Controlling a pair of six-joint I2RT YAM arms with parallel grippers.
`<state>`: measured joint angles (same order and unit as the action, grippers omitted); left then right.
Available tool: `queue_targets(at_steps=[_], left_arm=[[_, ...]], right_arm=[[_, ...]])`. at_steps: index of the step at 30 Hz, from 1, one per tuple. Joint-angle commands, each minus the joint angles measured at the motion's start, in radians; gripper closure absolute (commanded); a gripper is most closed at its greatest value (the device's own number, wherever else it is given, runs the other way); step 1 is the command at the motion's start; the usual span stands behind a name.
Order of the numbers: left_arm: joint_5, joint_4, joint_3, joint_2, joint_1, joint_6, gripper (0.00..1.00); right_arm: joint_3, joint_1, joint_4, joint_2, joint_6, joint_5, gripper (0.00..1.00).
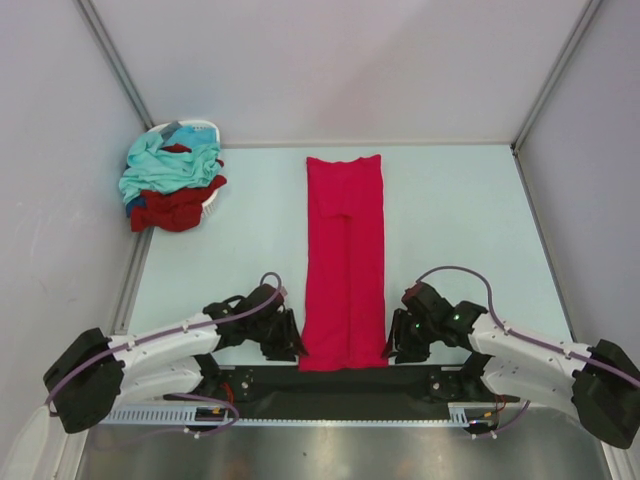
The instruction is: Fold and stack the t-shirts
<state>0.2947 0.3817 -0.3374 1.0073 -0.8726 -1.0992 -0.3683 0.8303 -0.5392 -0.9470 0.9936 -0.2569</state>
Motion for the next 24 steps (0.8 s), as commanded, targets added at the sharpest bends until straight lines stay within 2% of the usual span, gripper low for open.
queue_targets(at_steps=[1,9,12,13,14,15,16,22,24], left_arm=[[0.017,-0.049,0.001,0.013,-0.020,-0.013,0.57],[0.015,-0.059,0.015,0.013,-0.032,-0.030,0.72],[0.017,-0.069,0.011,0.033,-0.037,-0.034,0.82],[0.017,-0.069,0.008,0.036,-0.039,-0.033,0.96],[0.018,-0.069,0.002,0.046,-0.040,-0.031,1.00],[0.021,-0.066,-0.003,0.048,-0.040,-0.028,1.00],[0.018,-0.063,-0.009,0.048,-0.040,-0.025,1.00],[-0.040,0.012,-0.107,0.034,-0.036,0.002,1.00],[-0.046,0.036,-0.149,0.036,-0.016,0.030,1.00]], right_arm=[[0.011,0.007,0.048,-0.010,0.002,-0.008,0.54],[0.025,0.012,0.073,-0.036,0.004,-0.016,0.66],[0.025,0.013,0.082,-0.045,0.007,-0.019,0.73],[0.025,0.015,0.084,-0.047,0.008,-0.019,0.81],[0.023,0.016,0.082,-0.050,0.008,-0.024,0.85],[0.022,0.016,0.081,-0.050,0.010,-0.028,0.90],[0.019,0.016,0.079,-0.052,0.010,-0.033,1.00],[-0.072,0.001,0.036,-0.032,-0.003,-0.032,1.00],[-0.095,-0.042,0.028,-0.027,-0.021,-0.039,1.00]])
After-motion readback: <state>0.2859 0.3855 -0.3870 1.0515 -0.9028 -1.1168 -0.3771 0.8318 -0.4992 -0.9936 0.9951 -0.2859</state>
